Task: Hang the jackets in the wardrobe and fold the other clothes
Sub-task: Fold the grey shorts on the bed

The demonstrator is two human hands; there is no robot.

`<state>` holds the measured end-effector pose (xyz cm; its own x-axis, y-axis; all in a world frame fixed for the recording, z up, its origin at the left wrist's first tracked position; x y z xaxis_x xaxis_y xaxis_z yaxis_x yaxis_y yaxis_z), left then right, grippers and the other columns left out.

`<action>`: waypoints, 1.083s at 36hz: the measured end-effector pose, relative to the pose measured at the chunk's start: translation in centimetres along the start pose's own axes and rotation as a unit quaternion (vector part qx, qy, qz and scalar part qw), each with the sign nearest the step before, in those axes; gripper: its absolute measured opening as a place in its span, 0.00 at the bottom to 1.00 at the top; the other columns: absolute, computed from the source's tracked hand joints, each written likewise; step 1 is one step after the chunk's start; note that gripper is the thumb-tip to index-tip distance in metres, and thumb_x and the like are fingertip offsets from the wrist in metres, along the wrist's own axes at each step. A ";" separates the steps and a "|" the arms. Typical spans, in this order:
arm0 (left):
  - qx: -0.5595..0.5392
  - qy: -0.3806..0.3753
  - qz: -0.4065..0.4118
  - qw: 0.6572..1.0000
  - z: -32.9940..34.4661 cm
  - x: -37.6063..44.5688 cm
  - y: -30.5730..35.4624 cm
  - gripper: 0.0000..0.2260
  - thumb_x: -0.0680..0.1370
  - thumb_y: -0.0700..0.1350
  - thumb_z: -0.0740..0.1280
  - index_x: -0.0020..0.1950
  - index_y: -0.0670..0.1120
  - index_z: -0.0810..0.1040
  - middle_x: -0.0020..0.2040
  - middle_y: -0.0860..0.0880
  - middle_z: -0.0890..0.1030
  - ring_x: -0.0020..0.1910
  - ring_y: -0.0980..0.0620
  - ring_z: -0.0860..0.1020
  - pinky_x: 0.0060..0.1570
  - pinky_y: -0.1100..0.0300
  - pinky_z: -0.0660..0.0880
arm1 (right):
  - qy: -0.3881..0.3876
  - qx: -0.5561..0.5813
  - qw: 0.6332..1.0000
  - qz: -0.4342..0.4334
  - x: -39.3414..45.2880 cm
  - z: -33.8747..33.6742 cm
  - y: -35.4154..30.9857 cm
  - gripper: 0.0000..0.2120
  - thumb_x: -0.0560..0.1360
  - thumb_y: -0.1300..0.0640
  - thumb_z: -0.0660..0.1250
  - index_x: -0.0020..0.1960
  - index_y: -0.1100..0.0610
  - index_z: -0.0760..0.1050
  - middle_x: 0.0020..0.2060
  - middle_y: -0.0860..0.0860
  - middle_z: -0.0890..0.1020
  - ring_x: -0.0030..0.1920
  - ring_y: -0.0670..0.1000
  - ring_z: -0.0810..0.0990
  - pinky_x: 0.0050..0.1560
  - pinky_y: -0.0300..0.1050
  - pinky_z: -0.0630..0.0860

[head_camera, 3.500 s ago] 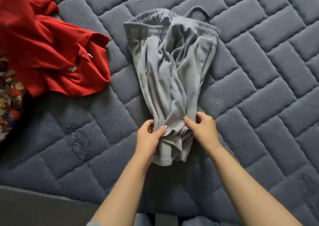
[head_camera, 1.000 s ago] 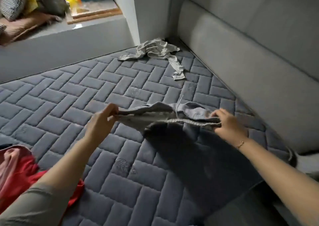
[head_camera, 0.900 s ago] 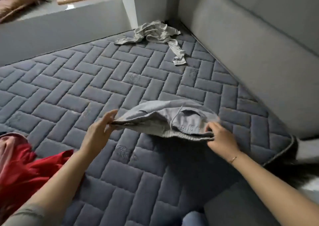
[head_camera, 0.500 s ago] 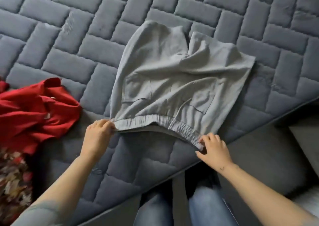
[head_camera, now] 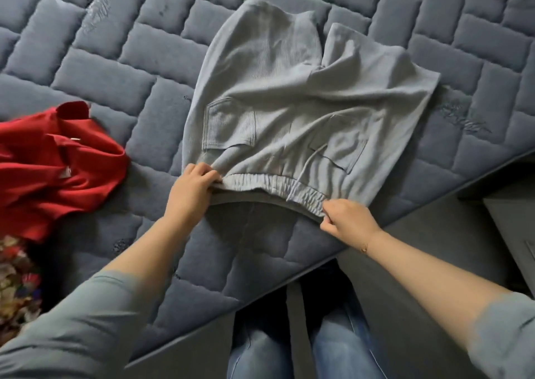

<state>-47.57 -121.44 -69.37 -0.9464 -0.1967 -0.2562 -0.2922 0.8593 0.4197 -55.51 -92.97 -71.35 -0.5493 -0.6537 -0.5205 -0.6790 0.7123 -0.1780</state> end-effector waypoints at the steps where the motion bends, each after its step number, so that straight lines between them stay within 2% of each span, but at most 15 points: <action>1: -0.005 0.008 0.014 1.000 -0.4 -0.2 -0.2 0.12 0.68 0.27 0.66 0.46 0.39 0.82 0.49 0.42 0.79 0.50 0.38 0.75 0.41 0.46 0.76 | -0.023 0.008 1.000 -0.014 -0.2 0.3 -0.2 0.04 0.74 0.57 0.61 0.43 0.57 0.69 0.43 0.57 0.80 0.46 0.59 0.79 0.41 0.54 0.73; 5: 0.003 0.031 0.062 0.998 -1.6 -1.5 -0.9 0.10 0.65 0.30 0.65 0.39 0.39 0.84 0.44 0.41 0.81 0.43 0.37 0.77 0.37 0.48 0.78 | -0.099 -0.012 0.993 -0.063 -2.2 2.1 -0.6 0.04 0.74 0.54 0.59 0.42 0.53 0.66 0.44 0.55 0.82 0.47 0.57 0.80 0.41 0.48 0.67; 8: 0.020 0.028 0.068 0.997 -1.1 -2.4 -0.9 0.14 0.65 0.31 0.63 0.43 0.39 0.85 0.45 0.40 0.82 0.42 0.36 0.78 0.40 0.46 0.79 | -0.091 0.013 0.995 -0.040 -3.2 2.5 -0.3 0.05 0.75 0.54 0.59 0.42 0.53 0.65 0.42 0.53 0.80 0.45 0.56 0.79 0.39 0.48 0.67; 11: 0.012 0.015 -0.005 1.000 0.8 -3.7 -1.0 0.19 0.65 0.28 0.66 0.52 0.40 0.84 0.54 0.40 0.81 0.52 0.34 0.77 0.49 0.42 0.75 | -0.052 0.090 0.995 0.011 -3.5 2.2 0.6 0.06 0.78 0.51 0.60 0.45 0.53 0.69 0.44 0.48 0.76 0.46 0.52 0.77 0.41 0.47 0.71; 13: -0.004 0.005 -0.081 0.997 2.0 -4.9 -1.0 0.24 0.65 0.31 0.69 0.60 0.42 0.81 0.63 0.42 0.77 0.63 0.36 0.72 0.61 0.44 0.67 | -0.049 0.144 0.988 0.031 -3.7 2.4 0.9 0.06 0.78 0.50 0.62 0.51 0.52 0.72 0.46 0.46 0.75 0.47 0.48 0.76 0.46 0.48 0.74; 15: -0.044 0.017 -0.142 0.989 3.0 -6.0 -0.1 0.25 0.67 0.33 0.70 0.63 0.43 0.79 0.68 0.44 0.73 0.68 0.39 0.67 0.65 0.46 0.61 | -0.046 0.217 0.973 0.061 -3.8 2.8 1.3 0.07 0.77 0.52 0.65 0.53 0.52 0.75 0.47 0.45 0.77 0.46 0.46 0.77 0.47 0.47 0.75; 18: -0.134 0.065 -0.238 0.960 4.4 -7.3 2.1 0.19 0.69 0.34 0.70 0.59 0.43 0.81 0.66 0.45 0.74 0.66 0.41 0.68 0.63 0.46 0.64 | 0.022 0.357 0.923 0.142 -3.7 2.9 2.8 0.03 0.75 0.61 0.68 0.47 0.55 0.80 0.40 0.49 0.81 0.39 0.50 0.80 0.45 0.45 0.75; 21: -0.225 0.091 -0.322 0.915 6.5 -8.4 5.1 0.13 0.72 0.35 0.69 0.55 0.44 0.81 0.59 0.45 0.75 0.60 0.44 0.71 0.63 0.52 0.65 | 0.087 0.533 0.798 0.269 -3.4 3.1 5.5 0.08 0.76 0.66 0.65 0.39 0.58 0.78 0.32 0.56 0.80 0.29 0.50 0.78 0.35 0.43 0.77; 24: -0.387 0.088 -0.418 0.817 9.9 -8.9 8.5 0.10 0.74 0.35 0.69 0.55 0.40 0.78 0.54 0.44 0.75 0.55 0.44 0.76 0.61 0.53 0.71 | 0.065 0.610 0.705 0.356 -2.9 3.4 8.3 0.12 0.76 0.67 0.58 0.36 0.62 0.75 0.30 0.56 0.78 0.23 0.43 0.75 0.26 0.35 0.74; 26: -0.505 0.054 -0.508 0.696 12.7 -9.3 11.6 0.11 0.76 0.39 0.70 0.57 0.42 0.75 0.54 0.43 0.78 0.54 0.46 0.78 0.55 0.54 0.74 | 0.021 0.639 0.667 0.382 -2.5 3.5 10.1 0.13 0.77 0.65 0.56 0.35 0.63 0.74 0.26 0.54 0.80 0.23 0.45 0.77 0.26 0.37 0.76; 28: -0.602 -0.003 -0.558 0.571 15.4 -9.3 15.9 0.13 0.77 0.45 0.69 0.59 0.45 0.72 0.53 0.47 0.79 0.51 0.51 0.77 0.49 0.56 0.72 | -0.004 0.655 0.648 0.388 -2.0 3.2 12.1 0.14 0.78 0.62 0.56 0.37 0.63 0.74 0.25 0.54 0.81 0.24 0.47 0.78 0.27 0.38 0.76; 31: -0.669 -0.028 -0.577 0.468 18.4 -7.9 21.5 0.14 0.77 0.49 0.68 0.59 0.47 0.70 0.55 0.50 0.78 0.51 0.54 0.76 0.52 0.56 0.71 | 0.024 0.666 0.634 0.392 -1.0 1.7 16.6 0.11 0.80 0.59 0.56 0.45 0.62 0.74 0.34 0.58 0.79 0.32 0.52 0.79 0.33 0.41 0.78; 33: -0.709 0.007 -0.582 0.399 19.6 -6.8 24.4 0.13 0.78 0.49 0.67 0.59 0.47 0.69 0.56 0.49 0.77 0.53 0.51 0.76 0.53 0.53 0.71 | 0.034 0.687 0.619 0.379 0.2 0.5 19.7 0.10 0.81 0.57 0.57 0.55 0.62 0.72 0.40 0.57 0.78 0.39 0.53 0.78 0.40 0.43 0.77; 36: -0.757 0.132 -0.582 0.267 20.4 -5.6 27.0 0.06 0.79 0.44 0.65 0.53 0.48 0.69 0.58 0.45 0.77 0.54 0.46 0.76 0.55 0.49 0.72 | -0.003 0.728 0.596 0.338 2.1 -1.4 23.8 0.13 0.81 0.53 0.58 0.62 0.57 0.68 0.49 0.56 0.78 0.49 0.53 0.78 0.50 0.46 0.76; 39: -0.758 0.233 -0.577 0.197 21.2 -4.5 28.0 0.05 0.80 0.43 0.63 0.55 0.48 0.70 0.60 0.43 0.76 0.56 0.45 0.76 0.58 0.49 0.72 | -0.040 0.759 0.577 0.299 4.8 -3.8 27.2 0.14 0.80 0.49 0.58 0.63 0.53 0.68 0.55 0.53 0.77 0.56 0.52 0.76 0.60 0.48 0.71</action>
<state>-48.59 -86.53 -74.90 0.0634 -0.1749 -0.9825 0.2785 -0.9423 0.1857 -78.45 -77.73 -75.48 -0.3992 -0.2044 -0.8938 0.8625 0.2469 -0.4417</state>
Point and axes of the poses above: each hand's wrist, its own x-axis towards the middle knuckle, its own z-axis out of the palm, y = z × x, the point moved 6 cm from there along x, towards the middle knuckle
